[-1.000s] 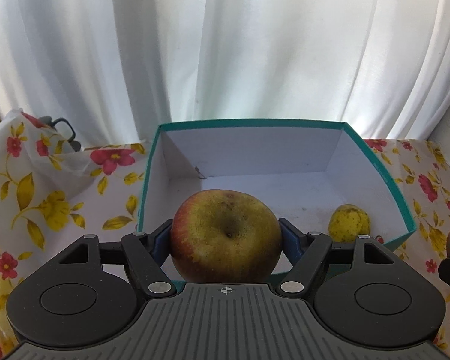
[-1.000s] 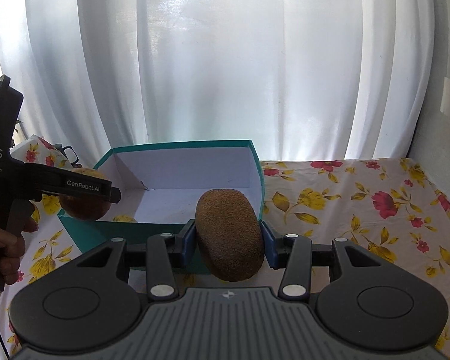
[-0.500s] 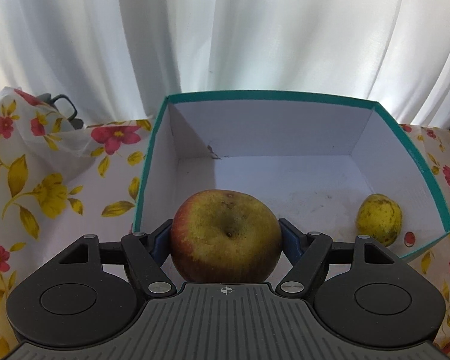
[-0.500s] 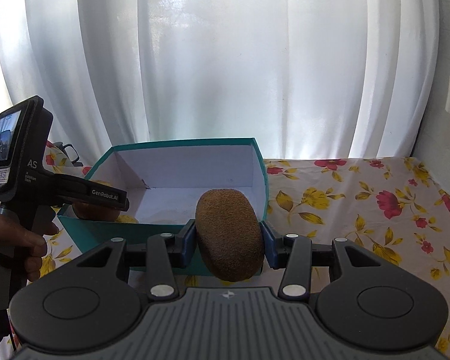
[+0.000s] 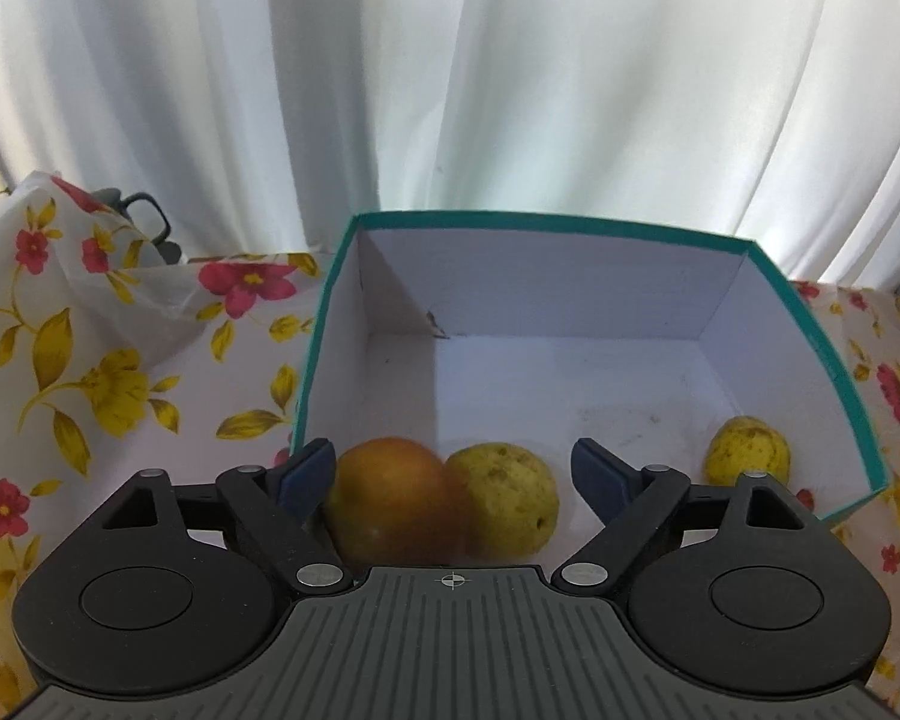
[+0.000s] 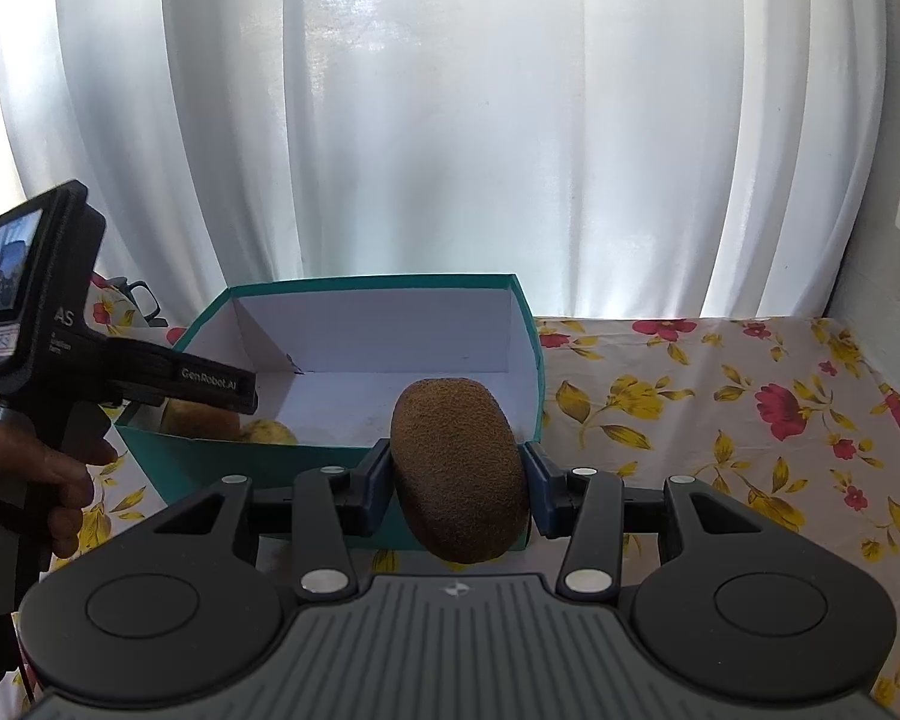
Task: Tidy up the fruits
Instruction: 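Drop the red apple into the teal box with the left while the right carries the kiwi over, then lower the brown kiwi into the teal box and open the right gripper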
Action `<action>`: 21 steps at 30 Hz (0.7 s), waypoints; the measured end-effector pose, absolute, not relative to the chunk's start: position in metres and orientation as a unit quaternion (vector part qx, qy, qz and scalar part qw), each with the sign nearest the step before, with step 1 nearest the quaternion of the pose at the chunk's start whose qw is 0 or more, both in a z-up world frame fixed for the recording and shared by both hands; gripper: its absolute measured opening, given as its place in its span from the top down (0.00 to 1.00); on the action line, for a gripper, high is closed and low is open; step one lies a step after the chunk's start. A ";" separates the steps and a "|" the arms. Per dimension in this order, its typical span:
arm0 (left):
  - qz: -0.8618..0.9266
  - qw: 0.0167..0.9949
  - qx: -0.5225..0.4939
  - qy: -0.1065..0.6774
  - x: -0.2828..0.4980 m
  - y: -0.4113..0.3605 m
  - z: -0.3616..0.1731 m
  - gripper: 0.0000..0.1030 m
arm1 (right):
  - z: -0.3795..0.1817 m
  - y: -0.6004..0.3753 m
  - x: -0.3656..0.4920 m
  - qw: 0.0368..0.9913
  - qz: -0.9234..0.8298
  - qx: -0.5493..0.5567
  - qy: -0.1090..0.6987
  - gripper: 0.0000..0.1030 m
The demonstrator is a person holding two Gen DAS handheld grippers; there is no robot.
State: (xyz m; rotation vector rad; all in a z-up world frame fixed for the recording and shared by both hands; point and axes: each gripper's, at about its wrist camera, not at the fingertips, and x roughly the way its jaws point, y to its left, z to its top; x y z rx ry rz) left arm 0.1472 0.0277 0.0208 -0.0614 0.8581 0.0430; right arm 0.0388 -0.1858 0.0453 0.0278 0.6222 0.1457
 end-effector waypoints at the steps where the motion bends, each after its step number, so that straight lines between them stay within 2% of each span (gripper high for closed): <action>1: 0.017 0.910 -0.038 0.413 0.143 0.029 0.025 0.13 | 0.045 -0.186 0.038 0.950 0.072 0.013 0.305 0.57; 9: 0.019 0.925 -0.037 0.378 0.084 0.037 0.054 0.08 | 0.051 -0.182 0.033 0.953 0.077 0.008 0.293 0.57; 21: 0.044 0.900 -0.066 0.428 0.024 0.071 0.028 0.07 | 0.072 -0.179 0.029 0.962 0.077 0.009 0.260 0.57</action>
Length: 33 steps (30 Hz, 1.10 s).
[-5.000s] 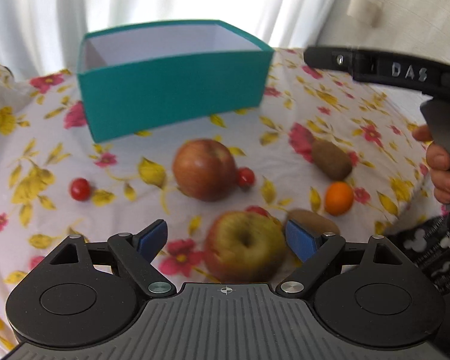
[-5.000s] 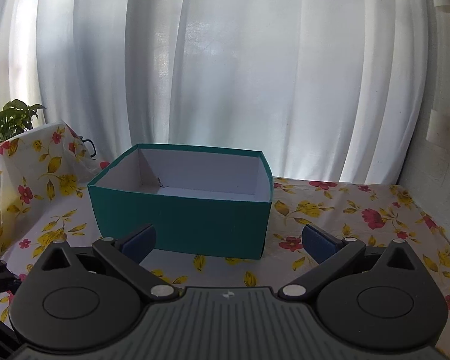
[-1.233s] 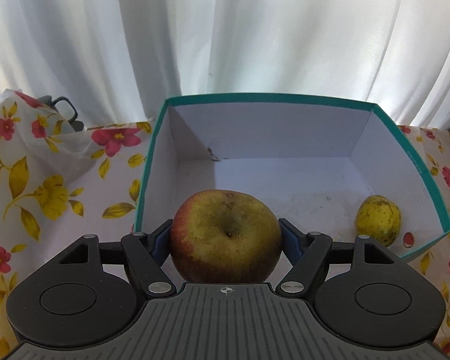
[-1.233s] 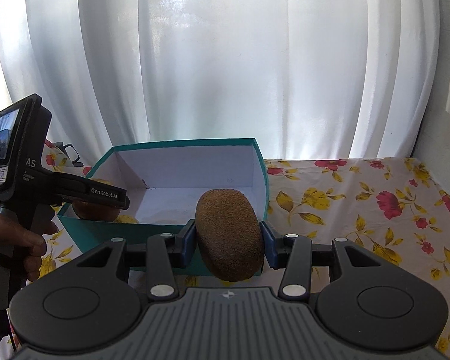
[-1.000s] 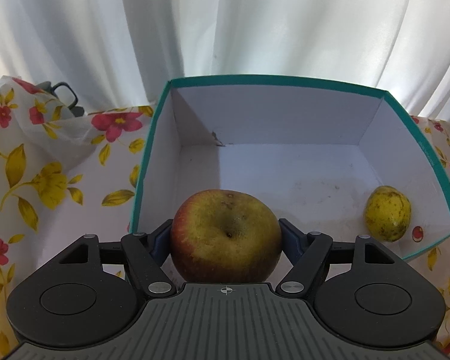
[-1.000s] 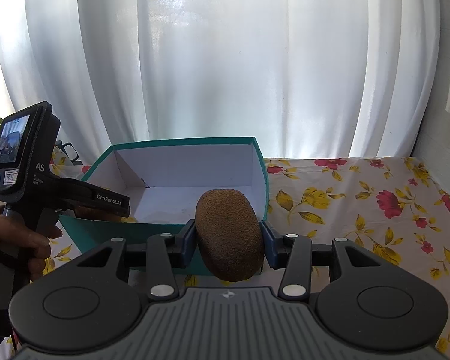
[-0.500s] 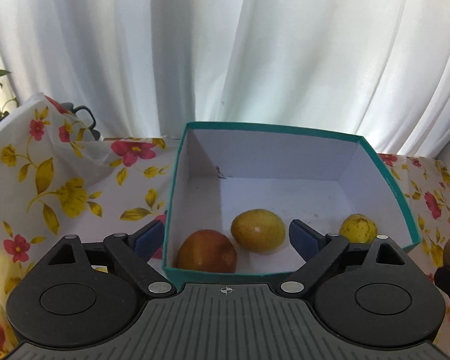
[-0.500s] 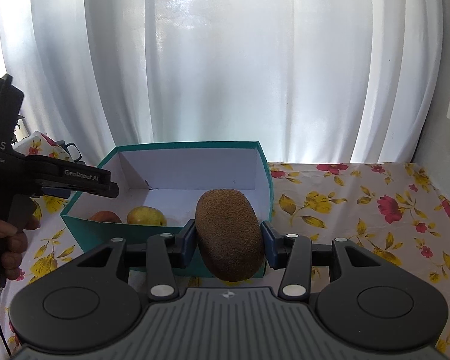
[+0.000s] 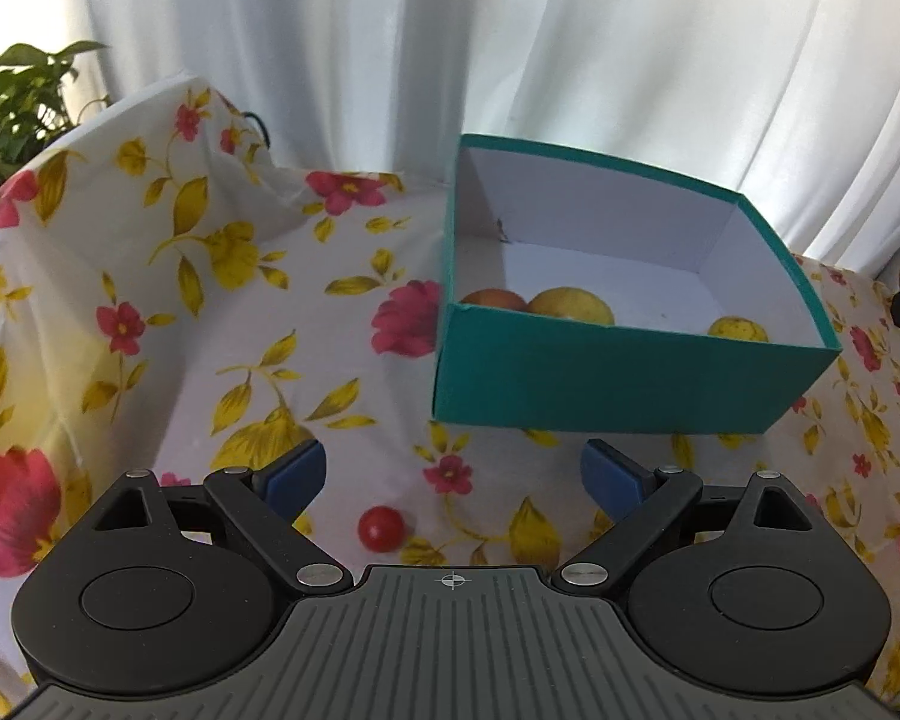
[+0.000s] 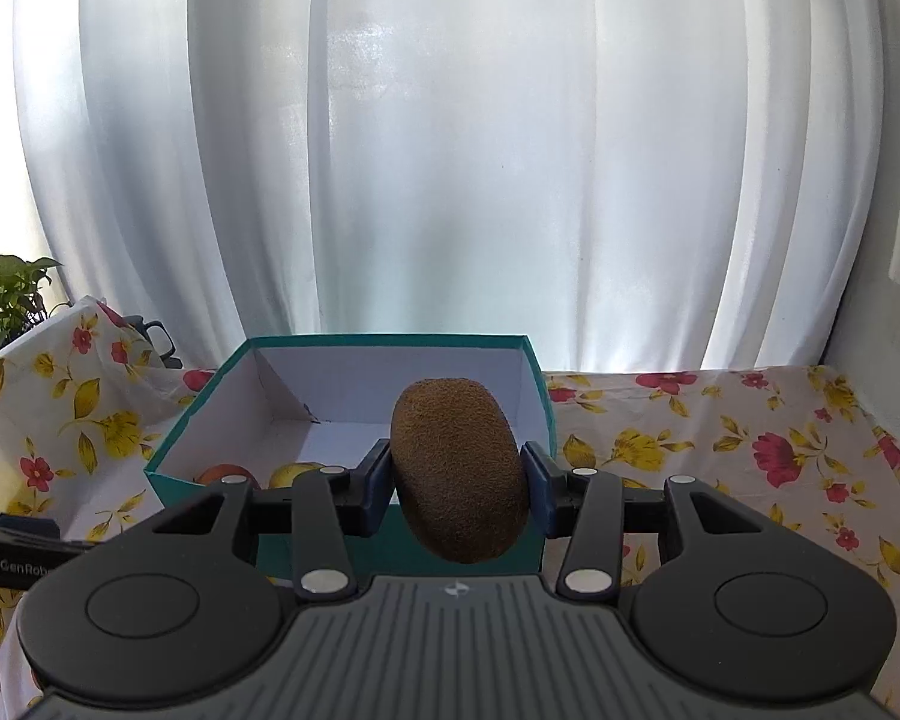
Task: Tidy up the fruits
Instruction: 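Lower the brown kiwi into the teal box and open the right gripper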
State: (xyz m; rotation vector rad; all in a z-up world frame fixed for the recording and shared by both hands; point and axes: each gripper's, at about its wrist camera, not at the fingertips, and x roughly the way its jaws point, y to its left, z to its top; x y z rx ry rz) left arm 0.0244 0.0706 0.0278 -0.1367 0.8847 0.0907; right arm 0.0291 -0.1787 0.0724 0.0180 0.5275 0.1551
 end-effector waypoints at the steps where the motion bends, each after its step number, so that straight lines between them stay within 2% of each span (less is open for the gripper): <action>1: 0.048 0.900 -0.069 0.428 0.021 0.074 0.028 0.07 | 0.073 -0.177 0.029 0.963 0.078 0.009 0.259 0.57; 18: 0.062 0.895 -0.079 0.434 0.008 0.090 0.025 0.07 | 0.074 -0.164 0.039 0.963 0.076 0.007 0.259 0.57; 33: 0.090 0.888 -0.088 0.442 -0.002 0.112 0.016 0.07 | 0.051 -0.139 0.086 0.956 0.069 -0.014 0.285 0.57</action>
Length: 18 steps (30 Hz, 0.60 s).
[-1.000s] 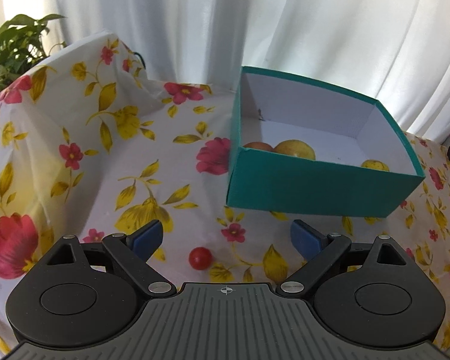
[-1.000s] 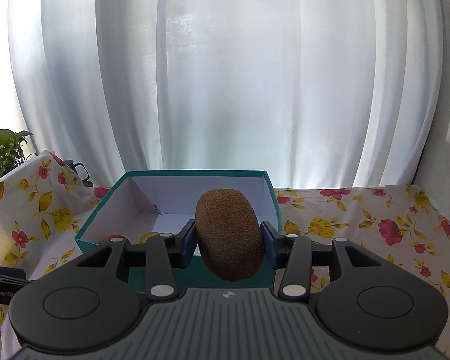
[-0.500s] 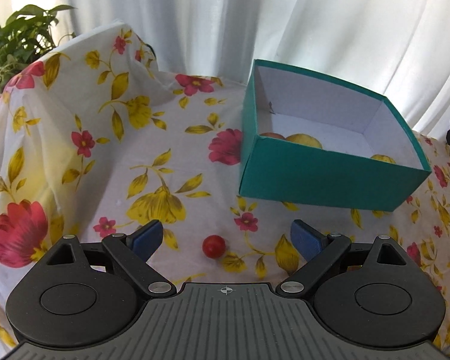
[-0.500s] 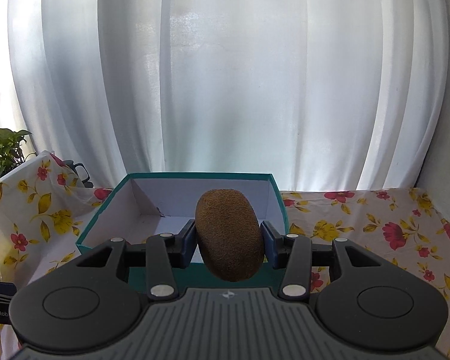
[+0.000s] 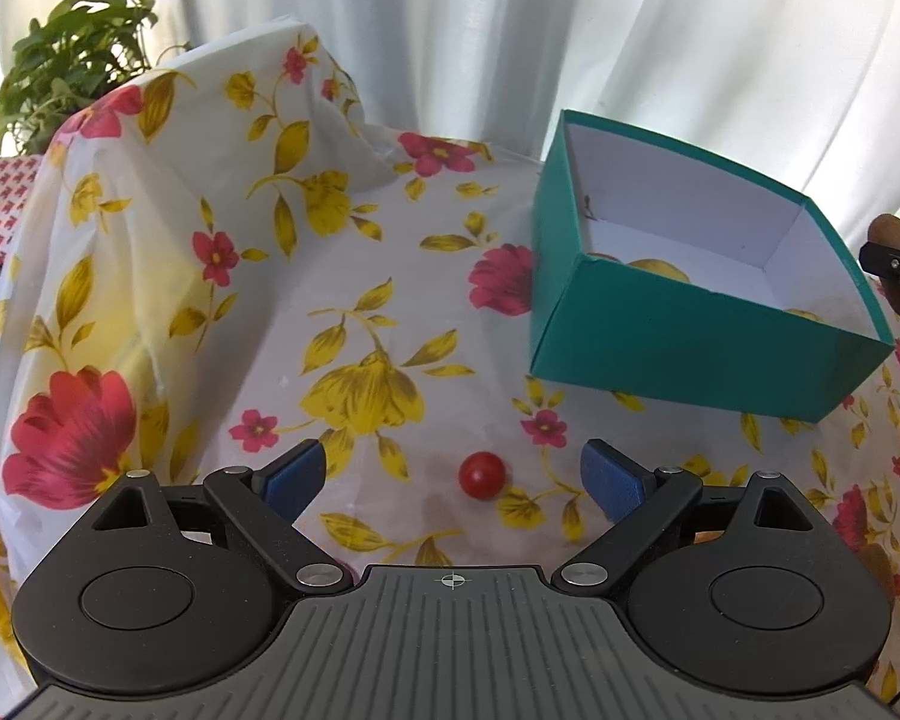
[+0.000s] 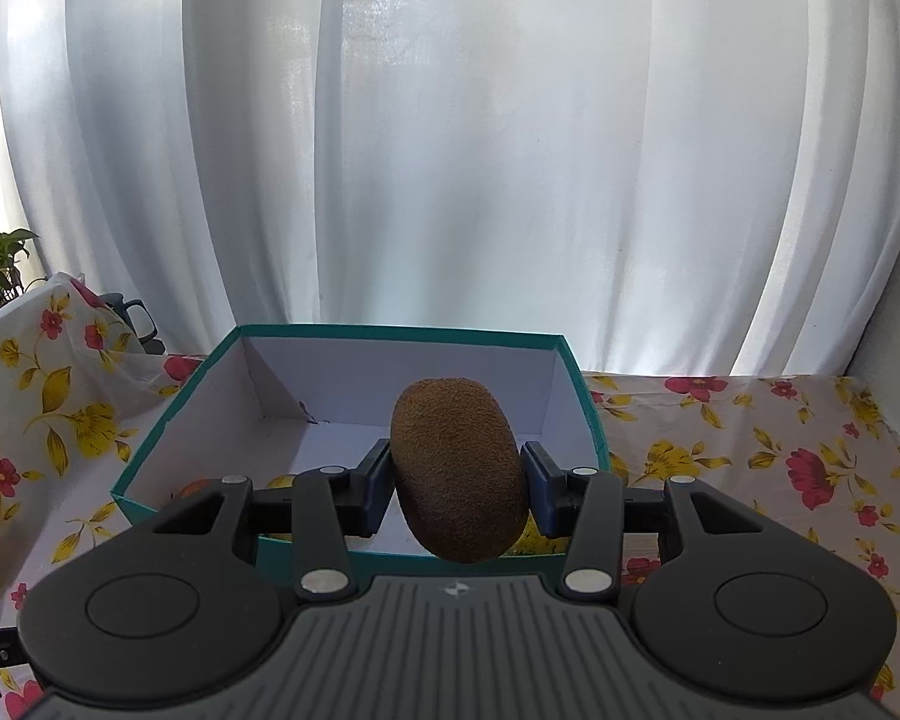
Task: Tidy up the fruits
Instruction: 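Lower the brown kiwi into the teal box and open the right gripper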
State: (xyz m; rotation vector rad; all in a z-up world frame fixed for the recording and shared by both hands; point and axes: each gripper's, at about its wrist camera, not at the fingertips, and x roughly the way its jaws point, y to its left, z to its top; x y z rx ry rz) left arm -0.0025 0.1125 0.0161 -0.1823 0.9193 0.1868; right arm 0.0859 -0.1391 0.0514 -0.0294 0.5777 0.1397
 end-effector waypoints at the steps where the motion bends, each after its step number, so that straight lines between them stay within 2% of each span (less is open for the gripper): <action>1: 0.091 0.887 -0.088 0.444 -0.003 0.113 0.015 0.07 | 0.048 -0.137 0.090 0.955 0.068 -0.017 0.289 0.57; 9: 0.084 0.885 -0.083 0.451 -0.006 0.112 0.010 0.07 | 0.013 -0.129 0.119 0.939 0.063 -0.029 0.338 0.57; 18: 0.064 0.881 -0.072 0.463 -0.002 0.101 0.005 0.07 | 0.008 -0.124 0.127 0.937 0.063 -0.050 0.339 0.58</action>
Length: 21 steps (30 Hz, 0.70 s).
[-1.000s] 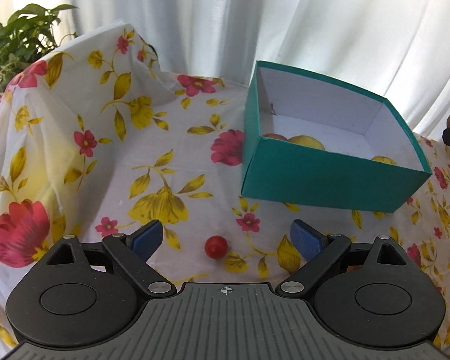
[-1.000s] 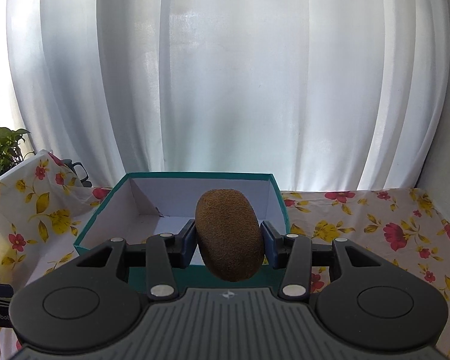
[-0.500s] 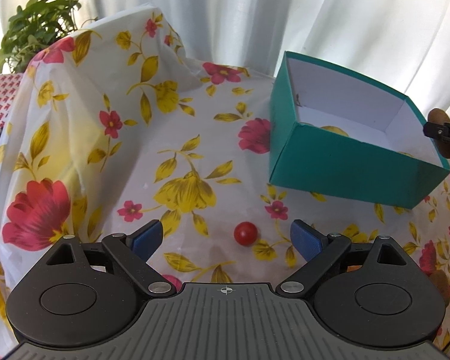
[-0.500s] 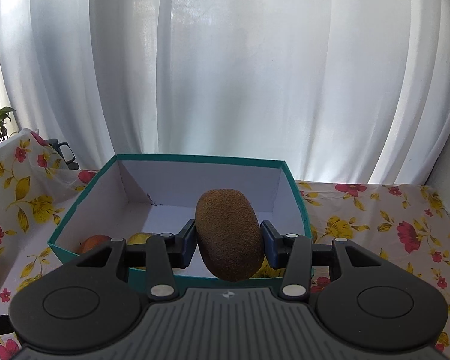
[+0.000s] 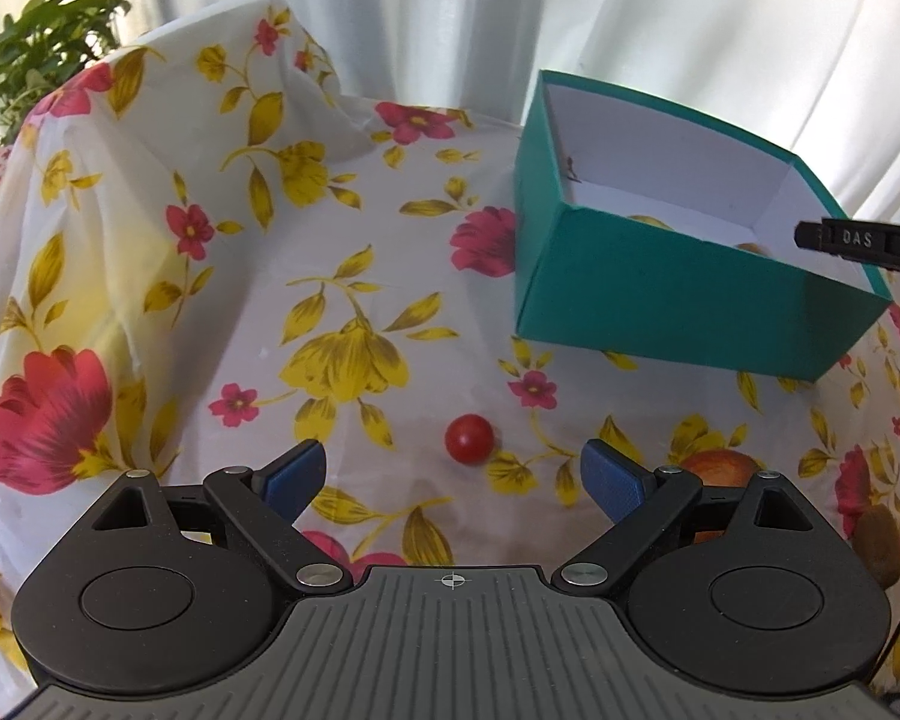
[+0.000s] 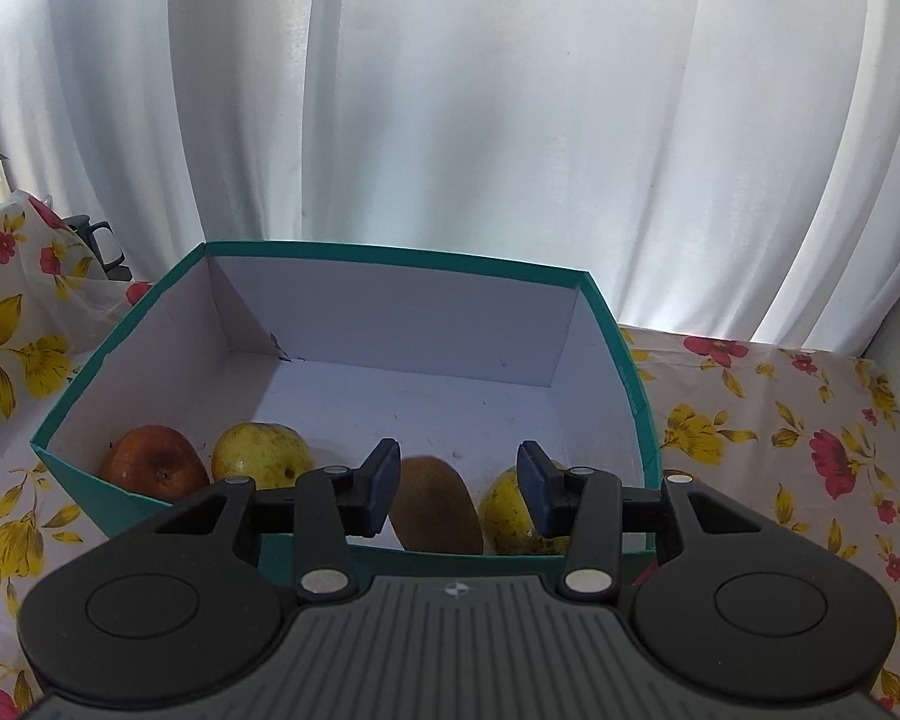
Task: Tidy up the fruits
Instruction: 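Lower the brown kiwi into the teal box and open the right gripper, then move the left gripper toward the remaining red apple while the right withdraws from the box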
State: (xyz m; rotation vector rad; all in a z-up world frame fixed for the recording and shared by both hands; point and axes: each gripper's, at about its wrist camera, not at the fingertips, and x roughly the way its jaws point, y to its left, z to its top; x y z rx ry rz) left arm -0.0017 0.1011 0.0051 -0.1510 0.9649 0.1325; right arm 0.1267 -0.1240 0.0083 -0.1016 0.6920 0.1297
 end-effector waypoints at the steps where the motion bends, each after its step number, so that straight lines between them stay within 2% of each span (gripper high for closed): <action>1: 0.056 0.882 -0.069 0.464 -0.001 0.098 0.005 0.07 | 0.010 -0.124 0.127 0.938 0.063 -0.049 0.338 0.58; 6: 0.012 0.881 -0.046 0.471 0.001 0.077 -0.001 0.07 | 0.025 -0.130 0.111 0.947 0.065 -0.036 0.314 0.56; 9: -0.014 0.880 -0.040 0.473 0.004 0.066 -0.004 0.07 | 0.034 -0.136 0.089 0.949 0.073 -0.025 0.304 0.40; 11: -0.031 0.881 -0.037 0.470 0.005 0.059 -0.004 0.07 | 0.040 -0.140 0.069 0.952 0.079 -0.023 0.294 0.34; 13: -0.043 0.882 -0.031 0.468 0.005 0.051 -0.004 0.07 | 0.046 -0.143 0.050 0.954 0.084 -0.023 0.285 0.21; 15: -0.053 0.882 -0.026 0.468 0.006 0.043 -0.004 0.07 | 0.050 -0.148 0.030 0.958 0.081 -0.025 0.274 0.18; 20: -0.069 0.879 -0.015 0.471 0.009 0.029 -0.005 0.07 | 0.059 -0.169 -0.005 0.964 0.063 -0.018 0.260 0.16; 21: -0.069 0.878 -0.013 0.473 0.010 0.026 -0.005 0.07 | 0.060 -0.174 -0.010 0.965 0.057 -0.012 0.254 0.12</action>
